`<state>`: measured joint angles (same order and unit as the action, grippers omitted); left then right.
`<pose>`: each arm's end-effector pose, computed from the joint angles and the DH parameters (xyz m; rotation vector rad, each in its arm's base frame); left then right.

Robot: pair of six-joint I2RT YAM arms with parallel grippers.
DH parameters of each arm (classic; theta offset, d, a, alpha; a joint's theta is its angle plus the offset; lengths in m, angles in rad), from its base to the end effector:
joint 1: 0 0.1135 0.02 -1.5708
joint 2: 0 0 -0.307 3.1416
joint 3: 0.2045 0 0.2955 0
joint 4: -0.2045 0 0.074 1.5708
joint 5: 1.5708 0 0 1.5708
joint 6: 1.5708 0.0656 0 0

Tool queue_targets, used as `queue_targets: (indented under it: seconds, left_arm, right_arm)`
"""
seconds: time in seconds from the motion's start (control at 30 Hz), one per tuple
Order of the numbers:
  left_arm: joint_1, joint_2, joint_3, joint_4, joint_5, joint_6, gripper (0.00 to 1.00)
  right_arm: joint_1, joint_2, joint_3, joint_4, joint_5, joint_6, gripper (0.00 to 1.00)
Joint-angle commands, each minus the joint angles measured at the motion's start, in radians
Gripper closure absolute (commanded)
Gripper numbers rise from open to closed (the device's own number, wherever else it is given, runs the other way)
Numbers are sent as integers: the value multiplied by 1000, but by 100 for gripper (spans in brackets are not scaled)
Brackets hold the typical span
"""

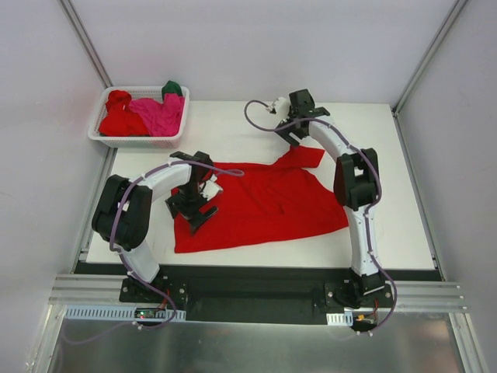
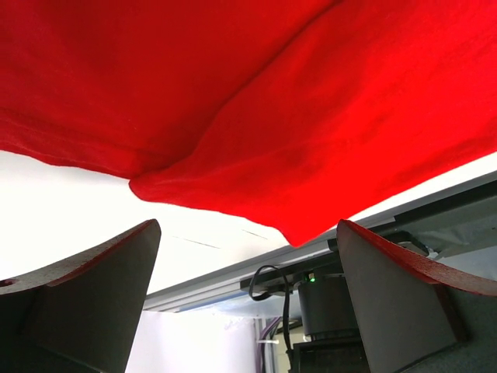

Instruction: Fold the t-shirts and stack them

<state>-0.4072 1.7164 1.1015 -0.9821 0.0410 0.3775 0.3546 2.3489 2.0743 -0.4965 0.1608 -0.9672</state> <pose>0.3036 -0.1339 0.1599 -1.1900 -2.8778 0.0632 0.5942 0.2088 0.2148 -1.3975 1.9294 -0.4863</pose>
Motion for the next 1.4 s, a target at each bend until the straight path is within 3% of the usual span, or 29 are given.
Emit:
queue_targets:
  seconds: [0.0,0.13,0.33,0.53,0.8,1.07,1.2,1.37]
  left_arm:
    - [-15,-15,38,-21,-12,4,2]
    - [-15,-9,44,-13,-20,14,2]
    - [-16,-14,23,-9,-27,21,2]
    - [-15,-11,26,-3,-32,23,2]
    - [-16,-11,17,-3,-33,29,2]
    - [-16,-8,18,-1,-26,18,1]
    - [-16,2,31,-1,-27,15,1]
    - [-16,0,29,-1,-35,15,1]
  right_arm:
    - [-14,-193,-112,-142,-96,1,3]
    - [-19,-264,-285,-192,-98,-53,3]
    - [-23,-318,-305,-326,-153,-36,3]
    - [-22,-303,-393,-294,-147,-59,1]
    - [-17,-281,-431,-134,-32,-65,11]
    - [-16,-226,-336,-146,5,-76,12]
    - [-13,-207,-365,-107,25,-70,15]
    - [-6,-200,-390,-89,2,-50,30]
